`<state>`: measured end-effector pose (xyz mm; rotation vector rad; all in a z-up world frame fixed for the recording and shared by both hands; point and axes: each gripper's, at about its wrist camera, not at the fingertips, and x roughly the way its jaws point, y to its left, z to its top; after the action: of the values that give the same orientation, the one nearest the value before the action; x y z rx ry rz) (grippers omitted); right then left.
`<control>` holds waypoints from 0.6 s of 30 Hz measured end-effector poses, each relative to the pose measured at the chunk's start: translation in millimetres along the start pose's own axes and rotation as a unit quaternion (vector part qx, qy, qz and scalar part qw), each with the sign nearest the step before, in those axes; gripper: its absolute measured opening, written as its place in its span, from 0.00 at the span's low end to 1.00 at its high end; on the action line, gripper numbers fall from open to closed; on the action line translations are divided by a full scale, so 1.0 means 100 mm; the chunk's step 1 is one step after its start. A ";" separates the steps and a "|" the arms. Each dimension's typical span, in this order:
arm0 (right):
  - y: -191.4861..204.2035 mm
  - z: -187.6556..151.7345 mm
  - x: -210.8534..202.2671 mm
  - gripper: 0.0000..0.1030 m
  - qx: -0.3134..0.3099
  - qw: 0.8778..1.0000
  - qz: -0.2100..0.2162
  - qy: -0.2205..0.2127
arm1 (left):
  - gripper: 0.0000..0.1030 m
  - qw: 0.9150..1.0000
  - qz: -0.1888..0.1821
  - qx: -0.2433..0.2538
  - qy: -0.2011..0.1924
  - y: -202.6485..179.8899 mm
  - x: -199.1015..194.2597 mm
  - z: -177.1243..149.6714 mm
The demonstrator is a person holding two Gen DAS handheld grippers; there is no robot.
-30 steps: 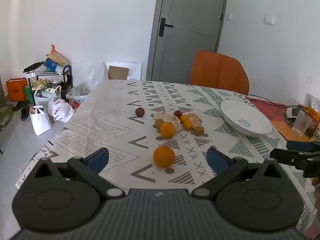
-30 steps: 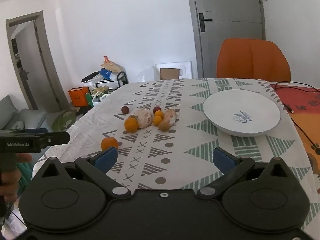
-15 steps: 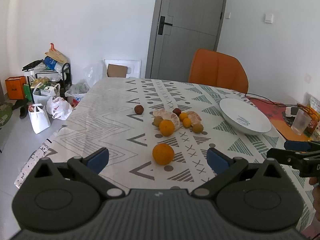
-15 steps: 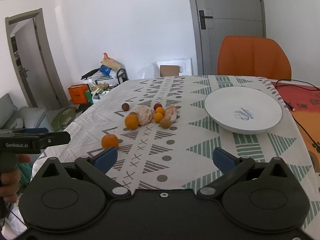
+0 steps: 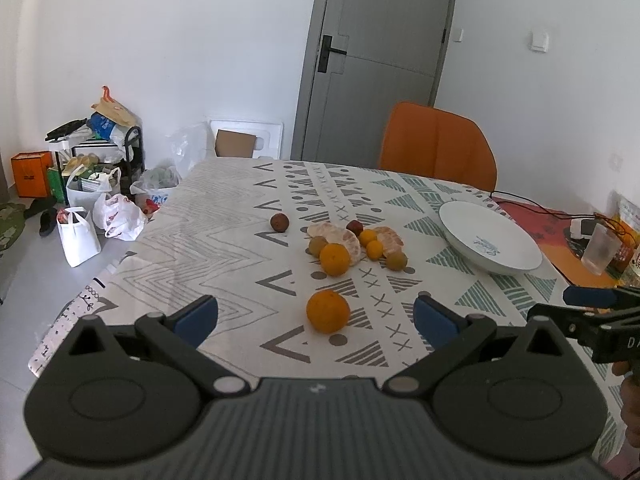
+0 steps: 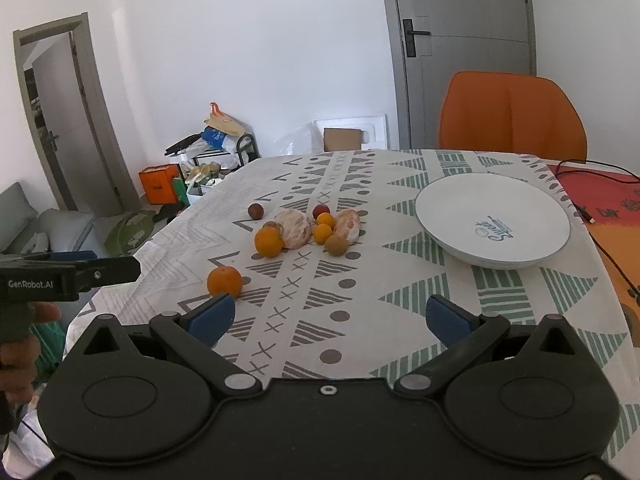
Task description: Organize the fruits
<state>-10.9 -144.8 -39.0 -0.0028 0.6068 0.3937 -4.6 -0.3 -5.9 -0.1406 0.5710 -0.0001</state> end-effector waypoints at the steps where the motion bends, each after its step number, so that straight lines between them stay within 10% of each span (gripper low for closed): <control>1: 0.00 0.00 0.00 1.00 0.002 1.000 0.000 0.000 | 1.00 1.000 0.000 0.001 0.000 -0.01 0.00 0.00; 18: 0.01 0.00 0.00 1.00 0.001 1.000 0.004 0.002 | 1.00 1.000 -0.003 0.001 0.001 -0.02 0.00 0.02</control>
<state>-11.1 -144.0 -39.4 0.0000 0.6121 0.4015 -3.6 -1.6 -4.1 -0.1397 0.5733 -0.0059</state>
